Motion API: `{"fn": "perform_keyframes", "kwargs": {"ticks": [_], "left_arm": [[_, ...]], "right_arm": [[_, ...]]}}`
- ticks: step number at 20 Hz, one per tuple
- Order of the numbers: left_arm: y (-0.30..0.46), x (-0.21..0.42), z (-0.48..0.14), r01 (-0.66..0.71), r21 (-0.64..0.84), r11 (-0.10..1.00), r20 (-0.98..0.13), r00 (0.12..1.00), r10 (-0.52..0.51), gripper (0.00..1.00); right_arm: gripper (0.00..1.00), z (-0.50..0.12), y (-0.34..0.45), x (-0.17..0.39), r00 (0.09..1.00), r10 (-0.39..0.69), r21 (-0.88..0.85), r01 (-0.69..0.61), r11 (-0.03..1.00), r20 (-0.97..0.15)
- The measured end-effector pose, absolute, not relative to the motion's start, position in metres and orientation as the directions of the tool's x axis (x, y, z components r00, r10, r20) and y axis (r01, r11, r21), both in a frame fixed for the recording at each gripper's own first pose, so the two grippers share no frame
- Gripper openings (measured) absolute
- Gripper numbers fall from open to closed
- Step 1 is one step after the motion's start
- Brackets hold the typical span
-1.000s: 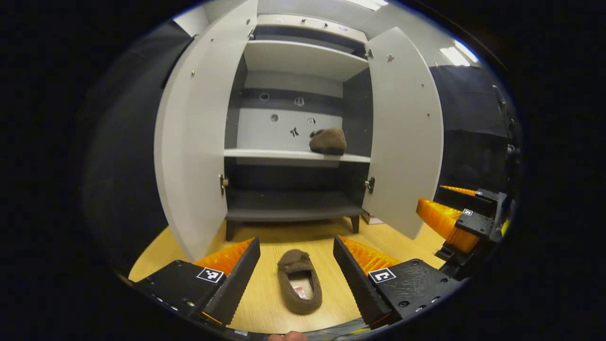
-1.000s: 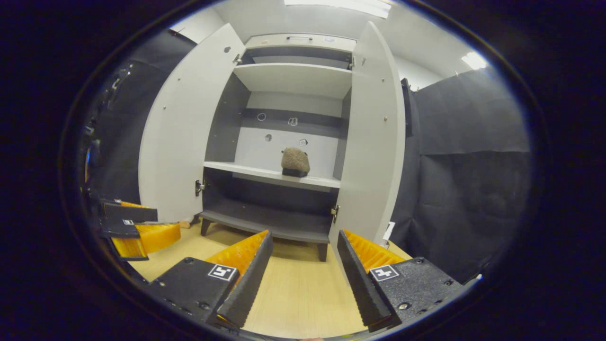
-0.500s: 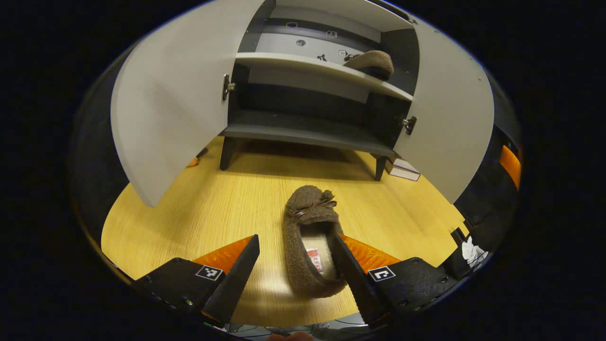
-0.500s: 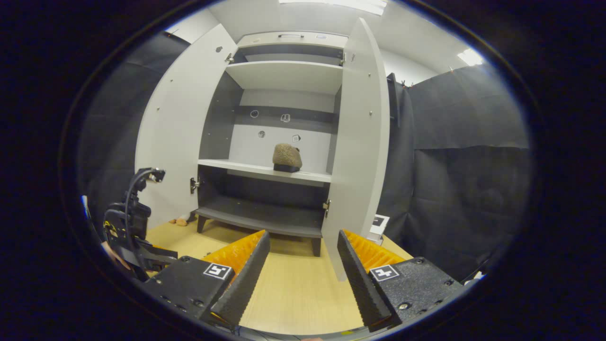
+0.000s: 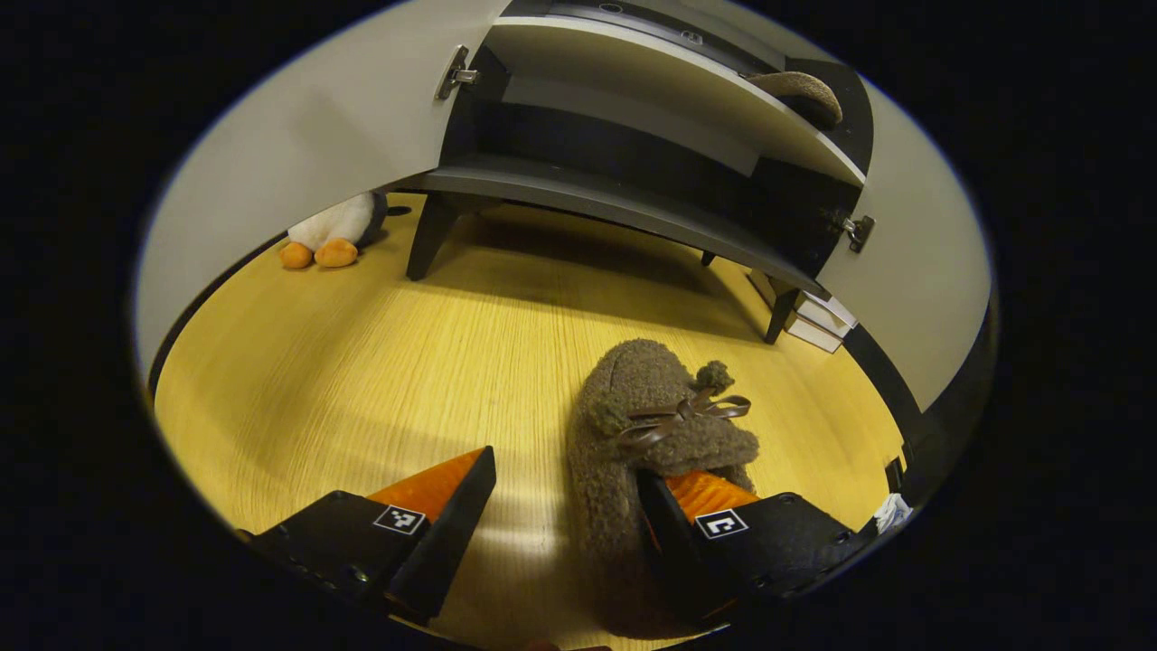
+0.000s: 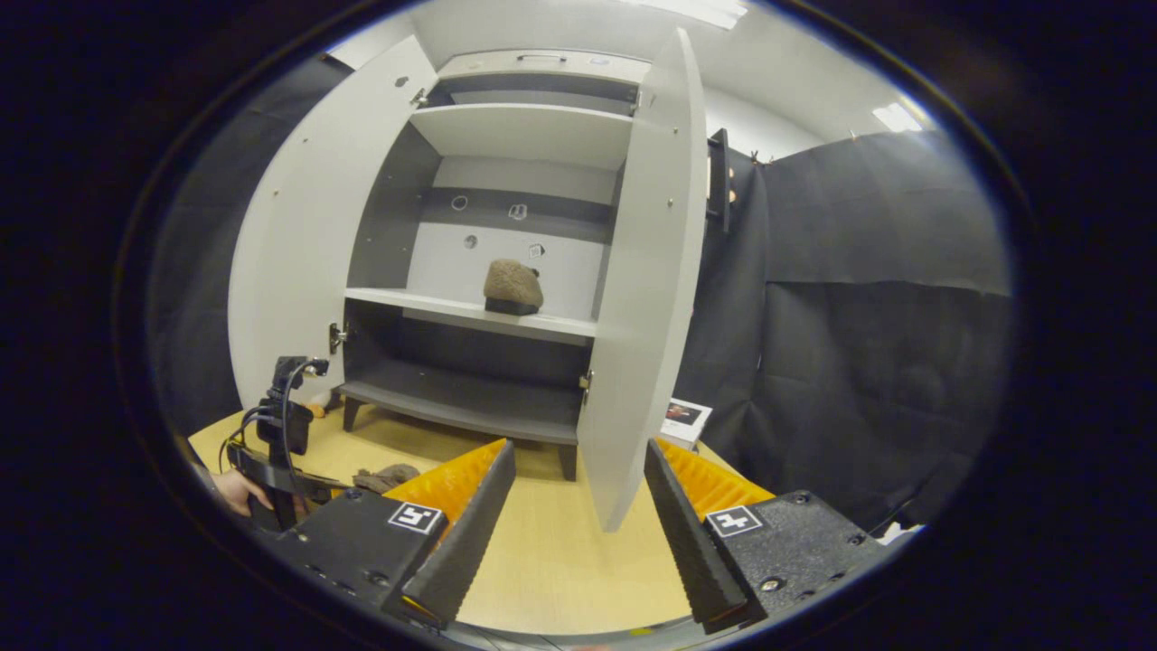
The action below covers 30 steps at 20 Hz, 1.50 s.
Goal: Grab one shoe with the right hand and put it into the shoe cabinet, grab the other shoe with the left hand and put it into the shoe cabinet; then close the right door with the right hand and the left door with the left hand.
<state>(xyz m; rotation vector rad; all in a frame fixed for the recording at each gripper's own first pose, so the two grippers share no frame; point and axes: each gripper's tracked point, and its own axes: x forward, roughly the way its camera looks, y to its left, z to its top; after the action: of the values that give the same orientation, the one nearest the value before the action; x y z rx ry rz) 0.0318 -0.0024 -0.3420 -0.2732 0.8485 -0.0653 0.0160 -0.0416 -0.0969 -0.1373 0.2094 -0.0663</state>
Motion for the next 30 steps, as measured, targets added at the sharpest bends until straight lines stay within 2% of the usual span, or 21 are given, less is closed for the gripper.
{"fn": "perform_keyframes", "kwargs": {"ticks": [2, 4, 5, 6, 8, 9, 10, 14, 18, 19, 20, 24, 27, 28, 29, 30], "left_arm": [[-0.006, 0.036, -0.344, -0.056, -0.291, 0.955, -0.716, 0.675, -0.178, 0.83], [-0.015, 0.040, -0.340, -0.059, -0.323, 0.944, -0.683, 0.706, -0.190, 0.66], [-0.018, 0.040, -0.341, -0.061, -0.323, 0.944, -0.679, 0.710, -0.186, 0.35], [-0.012, 0.042, -0.344, -0.081, -0.289, 0.954, -0.683, 0.716, -0.146, 0.31], [-0.001, 0.043, -0.341, -0.132, -0.264, 0.955, -0.682, 0.726, -0.088, 0.06], [-0.001, 0.036, -0.333, -0.146, -0.283, 0.948, -0.686, 0.722, -0.093, 0.01], [-0.004, 0.035, -0.316, -0.143, -0.301, 0.943, -0.667, 0.738, -0.101, 0.00], [-0.001, 0.047, -0.212, -0.080, -0.187, 0.979, -0.541, 0.840, -0.035, 0.00], [-0.016, 0.097, -0.099, -0.056, -0.258, 0.964, -0.393, 0.918, -0.052, 0.00], [-0.018, 0.119, -0.074, -0.040, -0.263, 0.964, -0.362, 0.930, -0.060, 0.11], [-0.019, 0.143, -0.052, -0.027, -0.266, 0.964, -0.338, 0.939, -0.067, 0.00], [-0.008, 0.266, -0.005, -0.057, -0.233, 0.971, -0.374, 0.927, -0.035, 0.00], [0.008, 0.354, -0.010, -0.113, -0.166, 0.980, -0.464, 0.885, 0.024, 0.00], [0.011, 0.376, -0.013, -0.128, -0.162, 0.979, -0.486, 0.873, 0.033, 0.00], [0.015, 0.390, -0.025, -0.142, -0.161, 0.977, -0.519, 0.854, 0.039, 0.00], [0.011, 0.411, -0.032, -0.146, -0.165, 0.975, -0.555, 0.831, 0.030, 0.00]], "right_arm": [[0.91, -0.097, -0.043, 0.018, 0.975, -0.084, -0.145, 0.054, 0.988, -0.205], [0.91, -0.099, -0.042, 0.019, 0.975, -0.081, -0.153, 0.050, 0.987, -0.208], [0.92, -0.100, -0.041, 0.021, 0.975, -0.079, -0.160, 0.045, 0.986, -0.210], [0.91, -0.100, -0.039, 0.022, 0.975, -0.075, -0.164, 0.041, 0.986, -0.209], [0.91, -0.100, -0.035, 0.026, 0.976, -0.062, -0.169, 0.026, 0.985, -0.210], [0.92, -0.102, -0.032, 0.027, 0.976, -0.052, -0.169, 0.016, 0.986, -0.213], [0.92, -0.102, -0.029, 0.029, 0.976, -0.043, -0.166, 0.006, 0.986, -0.214], [0.92, -0.107, -0.016, 0.035, 0.976, -0.006, -0.148, -0.027, 0.989, -0.220], [0.92, -0.108, -0.005, 0.037, 0.977, 0.022, -0.135, -0.052, 0.989, -0.211], [0.92, -0.108, -0.005, 0.036, 0.978, 0.028, -0.138, -0.058, 0.989, -0.209], [0.92, -0.107, -0.004, 0.035, 0.978, 0.034, -0.138, -0.063, 0.988, -0.207], [0.92, -0.107, -0.004, 0.034, 0.977, 0.036, -0.129, -0.065, 0.990, -0.210], [0.91, -0.101, -0.004, 0.030, 0.980, 0.034, -0.115, -0.057, 0.992, -0.197], [0.96, -0.100, -0.004, 0.028, 0.980, 0.031, -0.115, -0.055, 0.992, -0.197], [0.91, -0.100, -0.005, 0.027, 0.979, 0.028, -0.118, -0.052, 0.992, -0.200], [0.92, -0.099, -0.007, 0.024, 0.979, 0.024, -0.122, -0.049, 0.991, -0.201]]}}
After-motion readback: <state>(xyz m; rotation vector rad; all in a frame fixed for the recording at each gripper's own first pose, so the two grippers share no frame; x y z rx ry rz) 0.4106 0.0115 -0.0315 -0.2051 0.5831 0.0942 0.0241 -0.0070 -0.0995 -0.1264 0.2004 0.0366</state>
